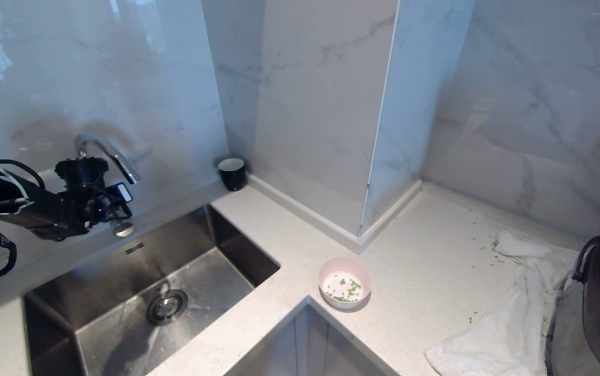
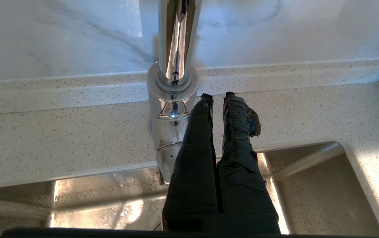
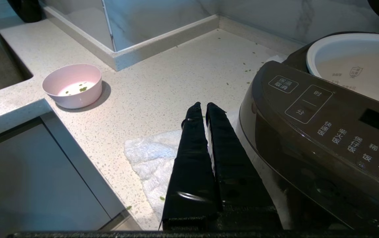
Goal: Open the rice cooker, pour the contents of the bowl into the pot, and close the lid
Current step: Turn on the tap
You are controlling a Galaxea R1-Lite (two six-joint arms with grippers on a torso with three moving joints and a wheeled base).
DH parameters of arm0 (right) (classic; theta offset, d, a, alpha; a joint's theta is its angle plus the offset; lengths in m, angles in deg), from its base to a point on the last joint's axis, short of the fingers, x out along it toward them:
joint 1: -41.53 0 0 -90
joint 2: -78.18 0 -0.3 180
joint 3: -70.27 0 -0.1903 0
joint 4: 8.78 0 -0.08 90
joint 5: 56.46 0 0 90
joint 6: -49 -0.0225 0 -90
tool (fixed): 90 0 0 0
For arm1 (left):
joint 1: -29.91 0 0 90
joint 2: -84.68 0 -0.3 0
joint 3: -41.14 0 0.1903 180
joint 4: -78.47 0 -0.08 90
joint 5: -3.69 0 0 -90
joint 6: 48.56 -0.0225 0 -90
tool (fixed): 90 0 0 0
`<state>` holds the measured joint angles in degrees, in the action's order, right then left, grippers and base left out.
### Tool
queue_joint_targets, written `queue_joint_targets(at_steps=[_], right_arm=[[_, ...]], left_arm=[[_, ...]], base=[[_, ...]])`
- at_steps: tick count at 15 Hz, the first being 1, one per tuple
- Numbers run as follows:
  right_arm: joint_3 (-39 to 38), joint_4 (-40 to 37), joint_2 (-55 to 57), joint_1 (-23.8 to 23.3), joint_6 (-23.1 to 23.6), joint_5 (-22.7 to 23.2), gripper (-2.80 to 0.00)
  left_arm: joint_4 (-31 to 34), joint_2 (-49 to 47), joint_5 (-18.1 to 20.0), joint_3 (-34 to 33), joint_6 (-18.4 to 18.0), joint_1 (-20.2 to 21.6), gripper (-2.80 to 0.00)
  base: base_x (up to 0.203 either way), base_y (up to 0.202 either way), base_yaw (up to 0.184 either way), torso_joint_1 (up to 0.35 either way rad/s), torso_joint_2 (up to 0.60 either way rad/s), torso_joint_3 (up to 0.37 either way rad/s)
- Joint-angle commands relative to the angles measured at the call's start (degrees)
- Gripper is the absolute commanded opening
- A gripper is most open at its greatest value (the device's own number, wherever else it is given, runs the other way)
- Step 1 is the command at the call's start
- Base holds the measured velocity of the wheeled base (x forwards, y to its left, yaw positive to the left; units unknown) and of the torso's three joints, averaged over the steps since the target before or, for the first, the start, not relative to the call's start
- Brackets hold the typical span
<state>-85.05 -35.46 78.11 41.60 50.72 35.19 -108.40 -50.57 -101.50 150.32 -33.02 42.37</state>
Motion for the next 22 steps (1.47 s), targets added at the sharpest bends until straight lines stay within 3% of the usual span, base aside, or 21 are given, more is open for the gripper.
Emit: queue_joint_targets(at_steps=[1, 22], right_arm=[[0.0, -0.03, 0.07, 0.01, -0.04, 0.02, -2.8], [0.0, -0.03, 0.07, 0.01, 0.02, 0.02, -2.8]], left_arm=[[-0.18, 0.34, -0.11, -0.12, 0.1, 0.02, -2.8], [-0.18, 1.13, -0.02, -2.58, -0.16, -0.24, -2.8]], base=[[0.0, 0.0, 0.0, 0.0, 0.0, 0.0], [0.0, 0.0, 0.0, 0.0, 0.0, 0.0]])
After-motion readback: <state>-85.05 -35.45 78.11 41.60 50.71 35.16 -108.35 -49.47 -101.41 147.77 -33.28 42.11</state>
